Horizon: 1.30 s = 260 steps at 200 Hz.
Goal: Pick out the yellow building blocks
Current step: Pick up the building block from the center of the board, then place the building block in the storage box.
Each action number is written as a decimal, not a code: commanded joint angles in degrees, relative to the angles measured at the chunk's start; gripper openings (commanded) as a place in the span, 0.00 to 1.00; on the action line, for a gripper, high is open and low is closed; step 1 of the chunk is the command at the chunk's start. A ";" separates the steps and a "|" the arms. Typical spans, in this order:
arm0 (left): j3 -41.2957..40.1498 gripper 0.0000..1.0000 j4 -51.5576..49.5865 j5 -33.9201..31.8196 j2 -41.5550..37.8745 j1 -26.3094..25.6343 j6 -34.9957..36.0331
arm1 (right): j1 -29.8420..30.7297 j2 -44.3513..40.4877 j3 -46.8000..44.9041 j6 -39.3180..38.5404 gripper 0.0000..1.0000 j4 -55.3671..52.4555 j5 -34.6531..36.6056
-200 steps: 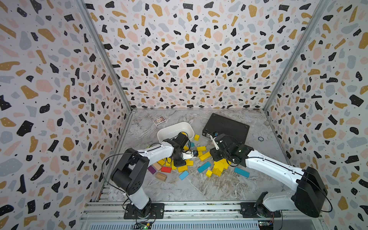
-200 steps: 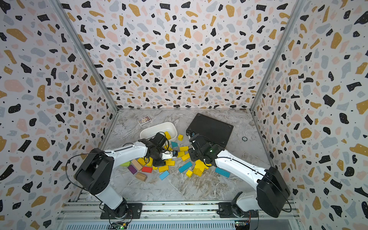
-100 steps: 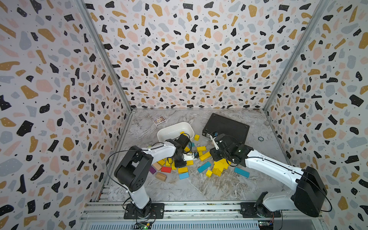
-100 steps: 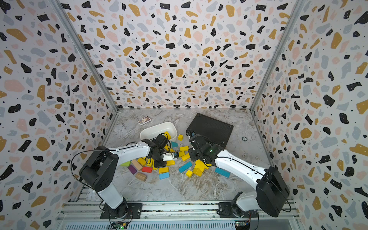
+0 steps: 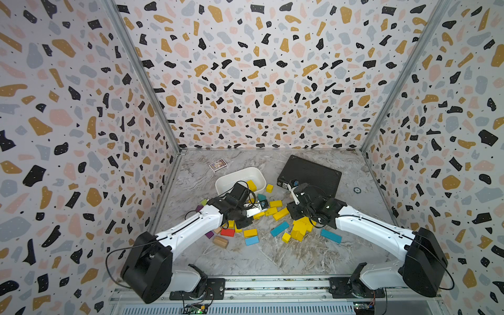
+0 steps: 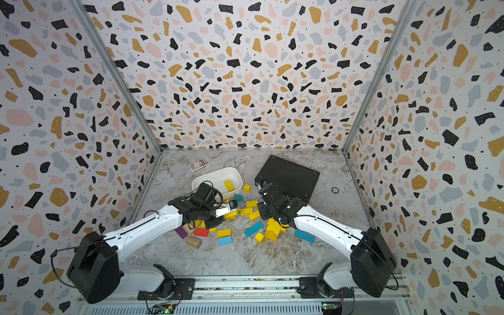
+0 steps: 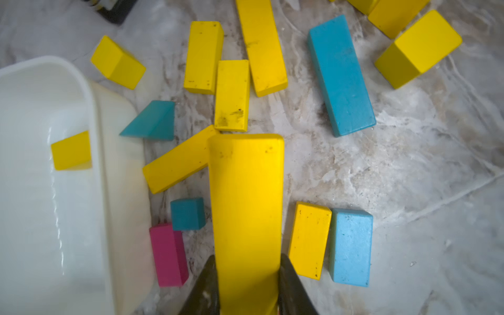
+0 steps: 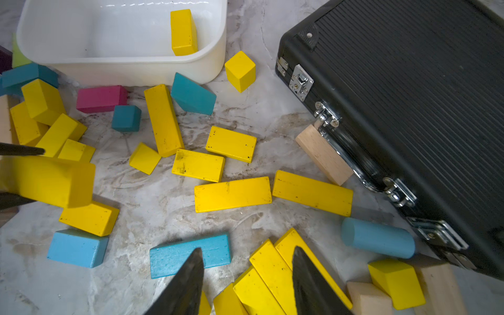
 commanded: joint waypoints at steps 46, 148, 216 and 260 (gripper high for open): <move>3.91 0.00 7.87 -22.30 -1.57 3.61 -60.42 | -0.34 -0.48 -0.27 2.19 0.54 0.40 3.08; 30.82 0.00 -17.00 -17.58 27.71 12.88 -80.07 | -0.34 -2.14 -1.76 4.35 0.54 0.82 4.99; 35.13 0.02 -15.89 -16.88 38.10 14.02 -75.60 | -0.34 -1.76 -1.68 5.02 0.54 1.36 4.80; 34.45 0.42 -14.80 -16.92 39.19 14.14 -74.14 | -0.34 -1.41 -1.50 4.78 0.55 1.20 5.11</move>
